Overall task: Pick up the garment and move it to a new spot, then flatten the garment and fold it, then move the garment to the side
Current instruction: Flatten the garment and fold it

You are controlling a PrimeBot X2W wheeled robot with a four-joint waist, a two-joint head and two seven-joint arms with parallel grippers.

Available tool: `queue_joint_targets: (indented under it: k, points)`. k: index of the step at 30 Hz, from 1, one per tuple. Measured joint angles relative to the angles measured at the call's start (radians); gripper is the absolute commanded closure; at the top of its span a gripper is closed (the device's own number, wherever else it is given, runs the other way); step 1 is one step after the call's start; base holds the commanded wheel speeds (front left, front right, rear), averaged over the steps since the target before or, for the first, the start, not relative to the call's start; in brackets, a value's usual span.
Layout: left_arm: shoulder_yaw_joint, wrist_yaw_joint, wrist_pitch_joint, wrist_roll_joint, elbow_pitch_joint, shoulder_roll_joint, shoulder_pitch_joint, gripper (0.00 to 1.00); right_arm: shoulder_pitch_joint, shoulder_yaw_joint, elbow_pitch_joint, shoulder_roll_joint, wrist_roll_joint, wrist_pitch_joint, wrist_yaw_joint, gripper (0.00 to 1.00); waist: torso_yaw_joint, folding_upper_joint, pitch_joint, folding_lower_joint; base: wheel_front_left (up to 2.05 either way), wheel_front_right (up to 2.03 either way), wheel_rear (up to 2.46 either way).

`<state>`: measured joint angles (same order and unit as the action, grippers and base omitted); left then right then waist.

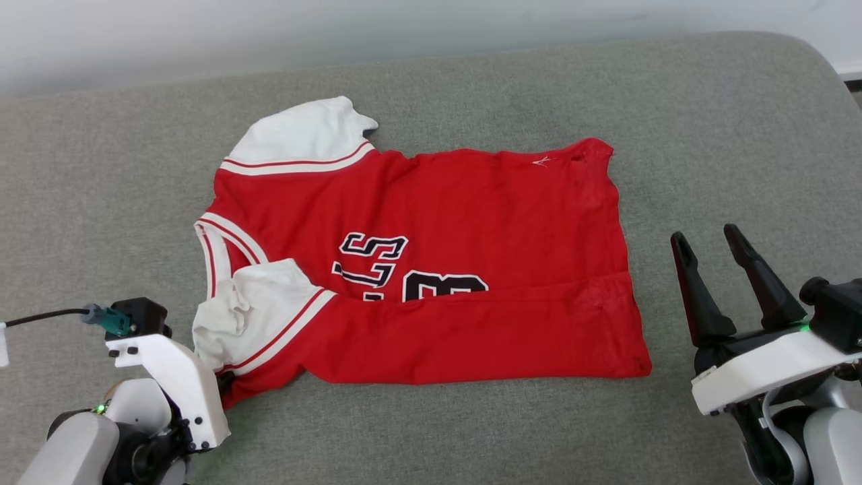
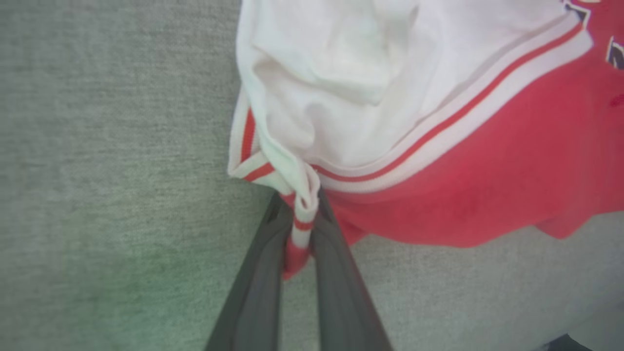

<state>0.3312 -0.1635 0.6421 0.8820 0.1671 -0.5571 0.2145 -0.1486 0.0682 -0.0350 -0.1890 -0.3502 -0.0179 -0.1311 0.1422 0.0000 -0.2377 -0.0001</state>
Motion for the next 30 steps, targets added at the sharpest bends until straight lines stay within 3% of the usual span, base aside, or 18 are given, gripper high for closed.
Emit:
queue_joint_targets:
  k: [4, 11, 14, 26, 27, 28, 29, 30]
  points:
    - [-0.003, 0.016, -0.059, -0.013, 0.014, 0.009, -0.003, 1.0, 0.012, -0.014, 0.024, -0.022, -0.057, 0.121, 0.0, 0.0, -0.013, 0.0, 0.026, 0.0, 0.0, 0.0, 0.0]
    - [-0.008, -0.009, -0.128, -0.065, -0.097, 0.006, -0.009, 1.0, 0.025, -0.032, 0.115, -0.093, -0.139, 0.519, 0.0, 0.0, -0.045, 0.0, 0.058, 0.0001, 0.0, 0.0, 0.0]
    - [-0.007, -0.016, -0.138, -0.08, -0.145, 0.0, -0.009, 1.0, 0.012, -0.024, 0.141, -0.098, -0.165, 0.631, 0.0, 0.0, -0.063, 0.0, 0.055, 0.0001, 0.0, 0.0, 0.0]
    - [0.023, -0.024, -0.154, -0.111, -0.197, 0.022, 0.02, 1.0, -0.148, 0.1, 0.349, -0.095, -0.206, 0.727, 0.001, 0.0, -0.104, 0.0, -0.001, 0.0002, 0.0, 0.0, 0.0]
    - [0.026, -0.024, -0.155, -0.111, -0.195, 0.026, 0.02, 1.0, -0.158, 0.108, 0.361, -0.096, -0.214, 0.732, 0.002, 0.09, -0.105, 0.0, -0.002, 0.0001, 0.0, 0.0, 0.0]
    - [0.028, -0.022, -0.155, -0.108, -0.193, 0.028, 0.019, 1.0, -0.164, 0.116, 0.369, -0.098, -0.22, 0.732, 0.002, 0.67, -0.106, 0.0, -0.002, 0.0001, 0.0, 0.0, 0.0]
    - [0.031, -0.021, -0.153, -0.105, -0.193, 0.029, 0.018, 1.0, -0.17, 0.122, 0.377, -0.1, -0.223, 0.731, 0.002, 0.95, -0.106, 0.0, -0.002, 0.0001, 0.0, 0.0, 0.0]
    - [0.033, -0.021, -0.157, -0.105, -0.193, 0.03, 0.018, 1.0, -0.177, 0.128, 0.386, -0.101, -0.226, 0.731, 0.002, 1.0, -0.107, 0.0, -0.001, 0.0001, 0.0, 0.0, 0.0]
